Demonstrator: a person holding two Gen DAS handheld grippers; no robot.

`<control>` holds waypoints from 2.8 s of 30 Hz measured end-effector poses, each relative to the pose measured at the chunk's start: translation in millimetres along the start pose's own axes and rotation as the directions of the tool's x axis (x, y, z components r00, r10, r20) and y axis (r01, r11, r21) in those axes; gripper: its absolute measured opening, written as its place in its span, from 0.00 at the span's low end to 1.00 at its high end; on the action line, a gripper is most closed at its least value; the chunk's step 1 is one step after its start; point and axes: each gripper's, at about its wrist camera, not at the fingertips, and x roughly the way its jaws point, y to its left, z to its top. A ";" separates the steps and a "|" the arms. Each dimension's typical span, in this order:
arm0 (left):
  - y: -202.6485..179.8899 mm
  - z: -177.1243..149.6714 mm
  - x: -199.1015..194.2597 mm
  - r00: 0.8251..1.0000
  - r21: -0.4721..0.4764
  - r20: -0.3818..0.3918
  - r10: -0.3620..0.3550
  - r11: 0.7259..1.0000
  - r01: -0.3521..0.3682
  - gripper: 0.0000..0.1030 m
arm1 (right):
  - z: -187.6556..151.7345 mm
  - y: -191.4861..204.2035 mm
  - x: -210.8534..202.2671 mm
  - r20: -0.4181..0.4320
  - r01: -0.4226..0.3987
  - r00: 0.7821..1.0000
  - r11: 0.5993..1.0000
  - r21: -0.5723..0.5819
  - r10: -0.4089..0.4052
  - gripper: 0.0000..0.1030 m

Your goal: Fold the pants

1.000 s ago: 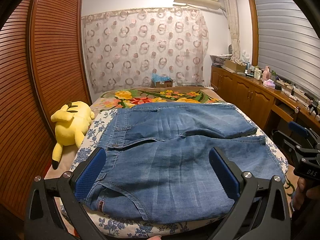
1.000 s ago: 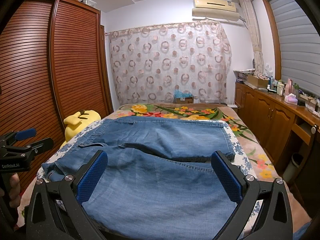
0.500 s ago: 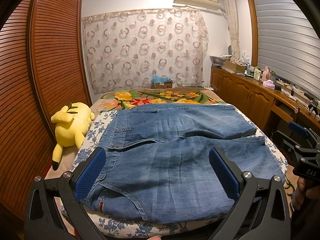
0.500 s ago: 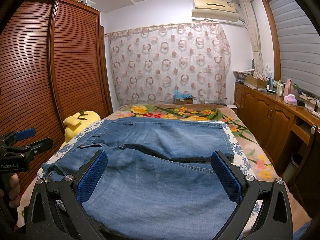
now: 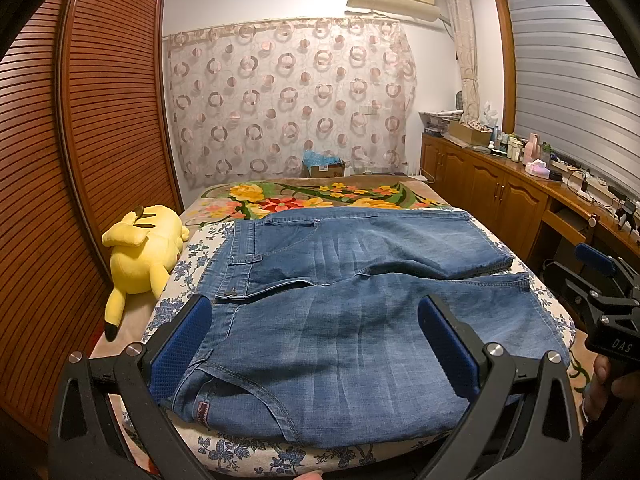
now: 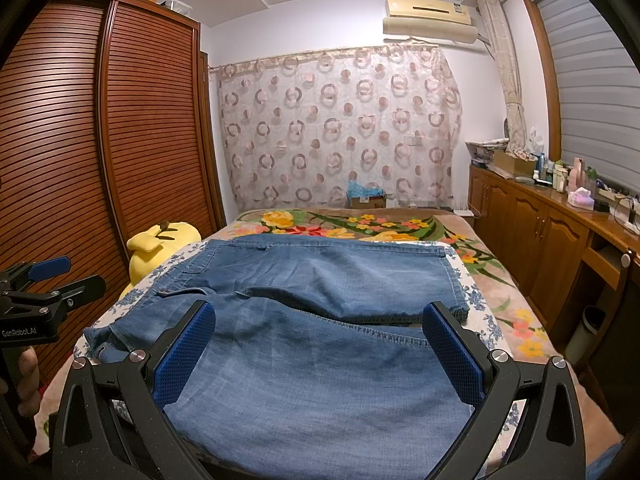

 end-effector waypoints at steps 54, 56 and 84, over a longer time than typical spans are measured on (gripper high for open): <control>26.3 -25.2 44.8 0.989 0.006 -0.144 -0.017 1.000 0.018 1.00 | -1.8 -15.2 20.1 -0.110 0.053 0.993 0.999 0.012 -0.051 1.00; 31.0 -26.3 45.4 0.989 0.000 -0.149 -0.016 1.000 0.017 1.00 | -0.3 -15.9 21.5 -0.122 0.072 0.990 0.997 0.002 -0.071 1.00; 145.5 -81.5 89.1 0.955 -0.127 -0.294 0.049 0.988 -0.090 0.78 | 0.0 -13.4 31.1 -0.284 0.175 0.945 0.984 0.024 -0.161 1.00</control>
